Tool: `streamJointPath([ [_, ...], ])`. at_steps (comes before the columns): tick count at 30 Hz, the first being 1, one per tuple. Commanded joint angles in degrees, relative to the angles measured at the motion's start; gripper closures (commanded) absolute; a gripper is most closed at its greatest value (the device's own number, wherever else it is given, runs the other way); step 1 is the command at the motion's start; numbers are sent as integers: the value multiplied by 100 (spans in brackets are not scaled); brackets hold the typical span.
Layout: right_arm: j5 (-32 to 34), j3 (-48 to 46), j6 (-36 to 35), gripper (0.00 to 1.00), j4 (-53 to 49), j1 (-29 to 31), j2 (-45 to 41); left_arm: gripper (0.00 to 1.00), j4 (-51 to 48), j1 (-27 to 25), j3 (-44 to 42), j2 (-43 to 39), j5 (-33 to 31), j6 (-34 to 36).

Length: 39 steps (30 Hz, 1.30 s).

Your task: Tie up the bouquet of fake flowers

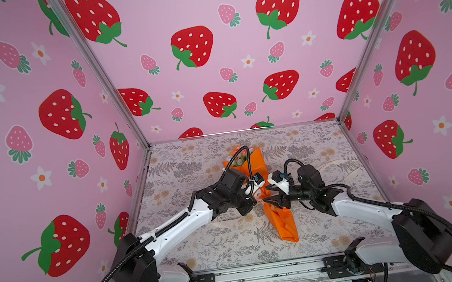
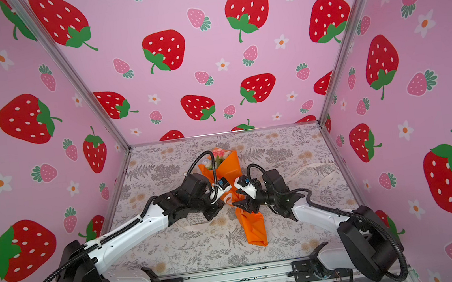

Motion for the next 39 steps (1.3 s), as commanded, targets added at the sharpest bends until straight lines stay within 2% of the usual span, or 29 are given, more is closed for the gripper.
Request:
streamJointPath([
  [1, -437, 173, -270, 41, 412, 19, 266, 100, 216, -19, -46, -79, 39, -1],
  [9, -528, 278, -158, 48, 911, -39, 756, 100, 325, -23, -107, -93, 68, -54],
  [10, -526, 272, -105, 53, 991, -48, 779, 100, 325, -22, -114, -95, 59, -62],
  [14, -514, 187, 17, 63, 1257, -42, 780, 100, 347, -22, -172, -122, 18, -106],
  [19, -325, 86, 33, 80, 1303, -45, 669, 95, 378, -28, -207, -155, -9, -196],
  [20, -282, 62, 35, 84, 1320, -45, 634, 87, 385, -21, -220, -170, -43, -231],
  [22, -187, 0, 35, 87, 1370, -58, 554, 79, 411, -22, -260, -231, -78, -277],
  [24, -115, -61, 37, 89, 1431, -54, 494, 66, 496, -3, -380, -333, -180, -368],
  [26, -70, -102, 52, 89, 1463, -63, 452, 49, 671, 72, -604, -498, -19, -405],
  [27, -78, -111, 53, 89, 1463, -62, 441, 45, 753, 131, -716, -553, 130, -414],
  [34, -174, -124, 158, 89, 1507, -62, 465, 42, 1831, 585, -1296, -486, 1214, -819],
  [39, -150, -106, 189, 89, 1490, -65, 482, 43, 2020, 619, -1001, 0, 1695, -814],
])
